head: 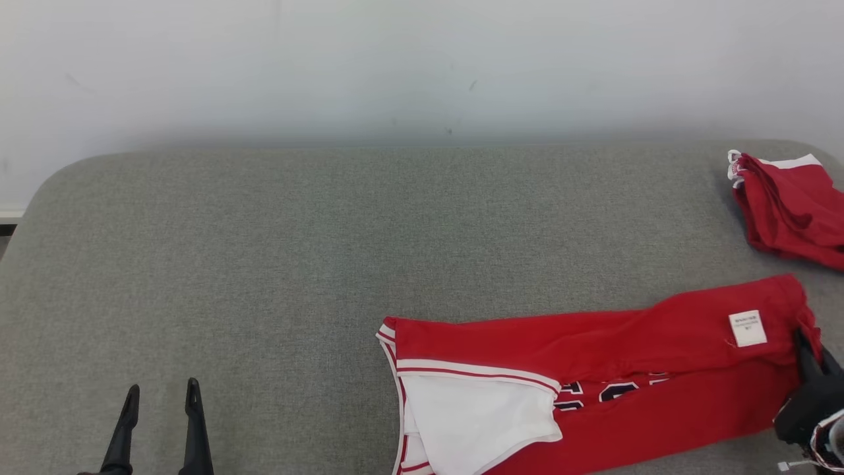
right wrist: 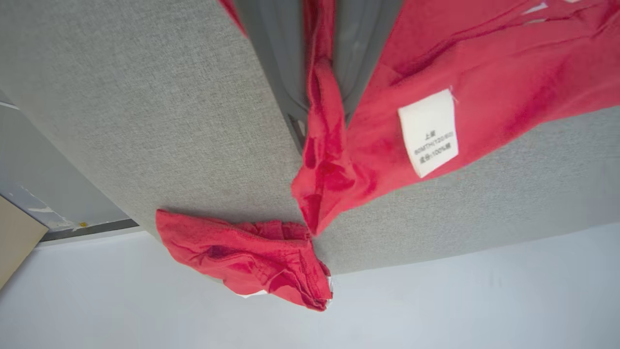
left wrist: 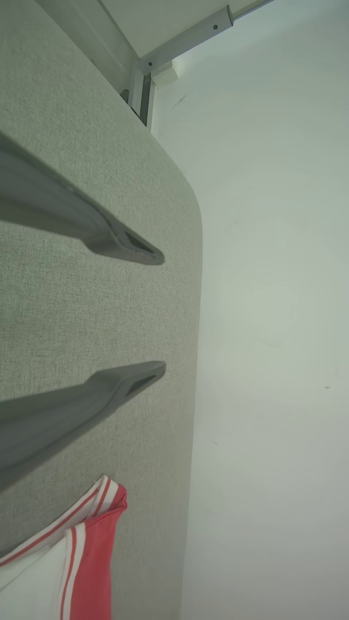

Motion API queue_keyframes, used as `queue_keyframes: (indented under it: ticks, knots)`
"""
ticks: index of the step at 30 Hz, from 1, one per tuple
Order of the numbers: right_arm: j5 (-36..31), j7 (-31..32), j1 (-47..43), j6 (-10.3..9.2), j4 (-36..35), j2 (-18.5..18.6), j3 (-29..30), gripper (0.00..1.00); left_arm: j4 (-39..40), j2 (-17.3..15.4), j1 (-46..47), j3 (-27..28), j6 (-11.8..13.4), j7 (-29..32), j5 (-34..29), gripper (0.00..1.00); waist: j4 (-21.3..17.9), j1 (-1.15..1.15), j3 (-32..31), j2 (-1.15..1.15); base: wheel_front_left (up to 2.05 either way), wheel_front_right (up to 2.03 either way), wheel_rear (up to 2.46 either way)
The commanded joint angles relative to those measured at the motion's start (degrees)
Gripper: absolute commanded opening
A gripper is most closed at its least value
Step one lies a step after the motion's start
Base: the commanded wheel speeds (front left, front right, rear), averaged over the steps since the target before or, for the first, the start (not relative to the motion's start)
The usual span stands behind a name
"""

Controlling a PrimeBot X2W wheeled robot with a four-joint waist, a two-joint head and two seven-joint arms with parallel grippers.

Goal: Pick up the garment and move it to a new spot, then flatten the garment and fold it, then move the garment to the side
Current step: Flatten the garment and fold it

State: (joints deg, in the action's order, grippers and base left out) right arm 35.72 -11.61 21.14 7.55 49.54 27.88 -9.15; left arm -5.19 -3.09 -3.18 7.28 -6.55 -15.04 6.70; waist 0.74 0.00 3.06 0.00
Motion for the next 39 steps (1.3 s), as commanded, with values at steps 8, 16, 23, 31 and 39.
queue_keyframes:
  ticks: [8, 16, 23, 31, 39]
  knots:
    - [-2.28, 1.03, 0.36, -0.16, -10.44, -5.40, -3.49, 0.00, -0.55, 0.20, -0.18, 0.39, -0.26, -0.18, 0.01, 1.00, -1.14, 0.00, 0.37, 0.00, 0.00, 0.00, 0.00]
    - [-3.65, 6.03, -3.83, -0.16, -25.11, -11.37, -8.05, 0.00, -1.13, 0.23, 1.41, -0.51, -0.37, -0.18, 0.37, 1.00, -0.25, 0.00, 0.86, 0.00, 0.00, 0.00, 0.00]
    - [-2.87, 10.90, -9.12, -0.16, -37.28, -16.70, -8.64, 0.00, -1.24, 0.22, 1.87, -1.11, 0.24, -0.18, 1.29, 1.00, 0.78, 0.00, 1.79, 0.00, 0.00, 0.00, 0.00]
    - [-4.25, 14.66, -13.03, -0.16, -43.59, -21.26, -12.19, 0.00, -1.69, 0.23, 2.69, -1.58, 0.33, -0.18, 1.66, 1.00, 1.75, 0.00, 2.62, 0.00, 0.00, 0.00, 0.00]
    - [-5.25, 14.05, -13.23, -0.15, -41.88, -24.49, -16.27, 0.00, -2.15, 0.23, 3.99, -2.27, 0.34, -0.18, 1.66, 1.00, 3.06, 0.00, 3.46, 0.00, 0.00, 0.00, 0.00]
